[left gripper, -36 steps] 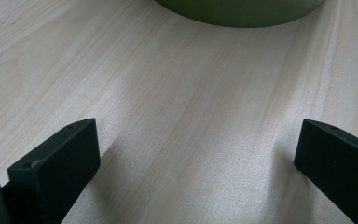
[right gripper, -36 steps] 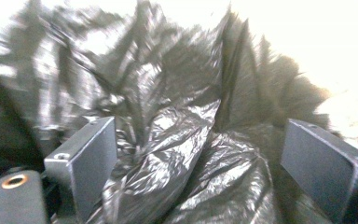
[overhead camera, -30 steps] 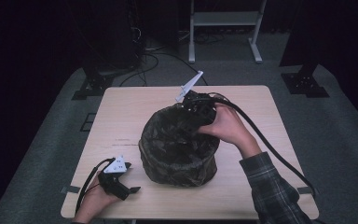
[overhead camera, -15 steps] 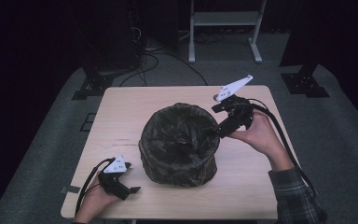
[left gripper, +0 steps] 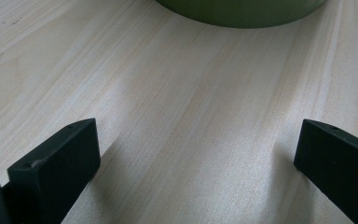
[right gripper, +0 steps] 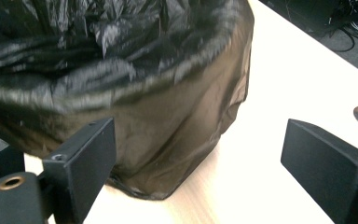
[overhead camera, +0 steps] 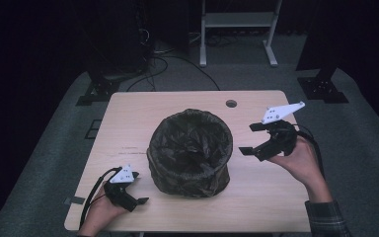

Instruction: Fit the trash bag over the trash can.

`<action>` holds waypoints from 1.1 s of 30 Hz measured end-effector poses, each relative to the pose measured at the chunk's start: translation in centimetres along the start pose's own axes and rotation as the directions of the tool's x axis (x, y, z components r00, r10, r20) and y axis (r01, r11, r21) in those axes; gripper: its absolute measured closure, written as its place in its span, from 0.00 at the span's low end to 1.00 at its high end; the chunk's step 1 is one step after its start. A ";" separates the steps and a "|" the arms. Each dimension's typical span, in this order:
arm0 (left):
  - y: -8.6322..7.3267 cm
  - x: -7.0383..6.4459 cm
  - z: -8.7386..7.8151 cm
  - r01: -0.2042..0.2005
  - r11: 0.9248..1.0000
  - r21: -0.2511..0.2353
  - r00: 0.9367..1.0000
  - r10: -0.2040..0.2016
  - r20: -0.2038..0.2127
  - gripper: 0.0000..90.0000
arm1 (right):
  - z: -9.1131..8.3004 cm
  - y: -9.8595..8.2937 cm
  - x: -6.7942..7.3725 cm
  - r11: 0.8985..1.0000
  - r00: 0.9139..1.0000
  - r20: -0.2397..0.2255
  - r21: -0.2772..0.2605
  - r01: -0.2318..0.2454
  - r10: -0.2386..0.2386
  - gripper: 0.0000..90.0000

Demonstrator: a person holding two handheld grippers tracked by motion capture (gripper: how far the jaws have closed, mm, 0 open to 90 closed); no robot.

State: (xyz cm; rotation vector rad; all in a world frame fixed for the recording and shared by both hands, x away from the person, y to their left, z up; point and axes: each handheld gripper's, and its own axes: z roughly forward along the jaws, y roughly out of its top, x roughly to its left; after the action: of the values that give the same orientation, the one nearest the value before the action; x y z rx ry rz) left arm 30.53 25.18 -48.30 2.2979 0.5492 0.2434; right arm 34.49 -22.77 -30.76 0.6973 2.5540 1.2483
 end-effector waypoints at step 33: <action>0.0 0.0 0.0 0.001 1.000 -0.001 1.000 -0.001 0.000 0.00 | 6.1 -9.3 2.7 0.999 0.999 -0.040 -0.025 -0.031 0.030 0.10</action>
State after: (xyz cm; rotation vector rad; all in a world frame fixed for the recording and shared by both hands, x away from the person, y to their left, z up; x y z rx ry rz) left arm 30.52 25.18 -48.30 2.2972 0.5501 0.2433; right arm 31.51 -22.17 -41.78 0.7158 2.5637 1.3146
